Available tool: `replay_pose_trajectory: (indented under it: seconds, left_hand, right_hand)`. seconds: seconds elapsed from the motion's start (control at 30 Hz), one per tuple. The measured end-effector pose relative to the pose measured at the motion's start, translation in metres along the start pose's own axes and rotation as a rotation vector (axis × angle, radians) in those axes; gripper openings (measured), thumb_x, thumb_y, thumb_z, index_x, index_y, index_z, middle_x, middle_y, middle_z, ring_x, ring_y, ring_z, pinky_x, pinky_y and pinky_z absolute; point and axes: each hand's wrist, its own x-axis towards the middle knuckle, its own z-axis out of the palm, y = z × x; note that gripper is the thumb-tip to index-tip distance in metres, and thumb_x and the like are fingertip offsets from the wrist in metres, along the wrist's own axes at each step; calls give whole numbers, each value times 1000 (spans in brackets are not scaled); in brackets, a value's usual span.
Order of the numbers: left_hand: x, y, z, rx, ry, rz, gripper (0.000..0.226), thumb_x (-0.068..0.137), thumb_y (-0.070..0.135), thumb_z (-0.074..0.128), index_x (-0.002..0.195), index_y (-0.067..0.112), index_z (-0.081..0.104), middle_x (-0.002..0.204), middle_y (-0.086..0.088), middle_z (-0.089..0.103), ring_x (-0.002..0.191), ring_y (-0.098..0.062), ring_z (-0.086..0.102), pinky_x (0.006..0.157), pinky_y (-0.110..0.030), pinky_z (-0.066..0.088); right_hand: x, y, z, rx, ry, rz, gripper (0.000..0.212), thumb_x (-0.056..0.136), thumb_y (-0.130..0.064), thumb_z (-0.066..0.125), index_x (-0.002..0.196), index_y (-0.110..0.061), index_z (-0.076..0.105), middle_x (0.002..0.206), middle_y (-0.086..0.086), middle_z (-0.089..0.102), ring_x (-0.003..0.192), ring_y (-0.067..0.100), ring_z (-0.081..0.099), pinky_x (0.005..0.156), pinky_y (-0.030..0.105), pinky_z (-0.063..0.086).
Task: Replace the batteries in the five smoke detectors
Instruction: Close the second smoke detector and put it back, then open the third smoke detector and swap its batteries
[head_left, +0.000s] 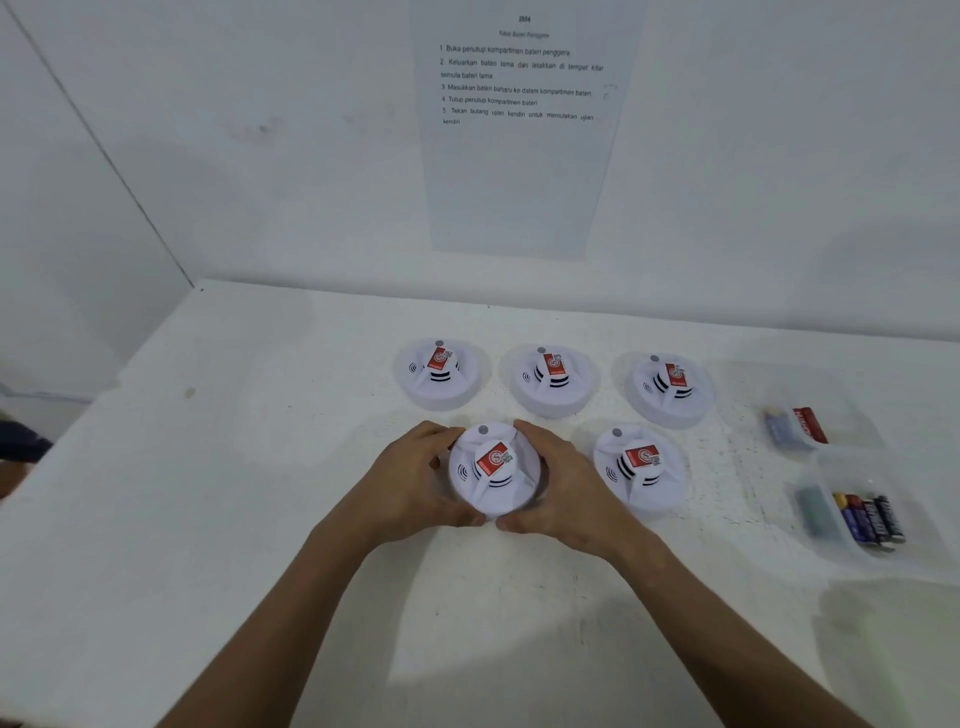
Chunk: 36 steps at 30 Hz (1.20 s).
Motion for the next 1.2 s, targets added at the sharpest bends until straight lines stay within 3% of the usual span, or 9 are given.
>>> replay_pose_trajectory:
  seconds: [0.17, 0.23, 0.37, 0.57, 0.7, 0.8, 0.9, 1.07, 1.2]
  left_hand:
    - [-1, 4, -5, 51, -8, 33, 67, 58, 39, 90, 116, 18, 64, 102, 18, 57, 84, 8, 48, 85, -12, 45]
    - [-3, 4, -18, 42, -7, 13, 70, 62, 38, 88, 124, 21, 59, 106, 24, 52, 93, 9, 50, 81, -3, 39]
    - [14, -1, -51, 39, 137, 40, 82, 65, 56, 79, 137, 30, 48, 133, 23, 44, 120, 7, 42, 98, -11, 34]
    - [66, -18, -77, 107, 86, -9, 48, 68, 46, 80, 106, 29, 55, 106, 9, 57, 106, -17, 55, 82, -22, 39]
    - [83, -39, -78, 96, -17, -154, 104, 63, 50, 83, 148, 23, 30, 154, 2, 30, 142, -19, 29, 105, -21, 20]
    - [89, -47, -77, 110, -68, -166, 93, 60, 40, 88, 138, 23, 43, 143, 5, 43, 132, -19, 42, 108, -24, 29]
    - [90, -52, -74, 118, -54, -131, 74, 50, 43, 89, 116, 28, 58, 115, 8, 59, 106, -12, 57, 94, -33, 48]
    - [88, -41, -65, 30, 12, -135, 61, 53, 63, 83, 108, 54, 57, 100, 18, 57, 110, -23, 58, 86, -15, 39]
    - [69, -3, -66, 8, 37, -40, 79, 63, 25, 90, 130, 22, 49, 124, 16, 48, 108, 4, 48, 91, -7, 33]
  right_hand:
    - [2, -2, -3, -34, -66, 52, 86, 57, -34, 91, 132, -19, 51, 122, -8, 64, 113, 6, 59, 99, 27, 52]
    - [1, -12, -10, -35, -85, 47, 95, 63, -36, 92, 142, -20, 41, 134, -15, 52, 123, -2, 46, 105, 15, 39]
    - [29, -37, -29, -37, -56, 6, 99, 70, -43, 86, 152, -29, 31, 154, -16, 34, 139, 1, 31, 112, 26, 28]
    - [99, -58, -27, -101, -127, 36, 96, 74, -27, 87, 152, -20, 30, 153, -1, 40, 141, 18, 39, 108, 19, 30]
    - [125, -50, -15, -173, -222, 87, 105, 71, -22, 88, 154, -15, 24, 157, 8, 34, 144, 24, 34, 112, 25, 28]
    - [132, -41, -3, -207, -204, 112, 109, 66, -24, 91, 153, -13, 26, 156, 4, 36, 144, 21, 35, 116, 33, 31]
    - [140, -33, 4, -220, -183, 112, 114, 61, -25, 94, 153, -13, 27, 155, 4, 38, 144, 22, 35, 115, 33, 32]
    - [134, -36, 0, -225, -165, 45, 113, 64, -24, 92, 154, -14, 24, 155, 8, 36, 143, 24, 34, 115, 33, 28]
    - [106, -41, -29, -259, -159, -27, 118, 61, -29, 92, 154, -30, 20, 142, 5, 40, 131, 23, 39, 108, 40, 40]
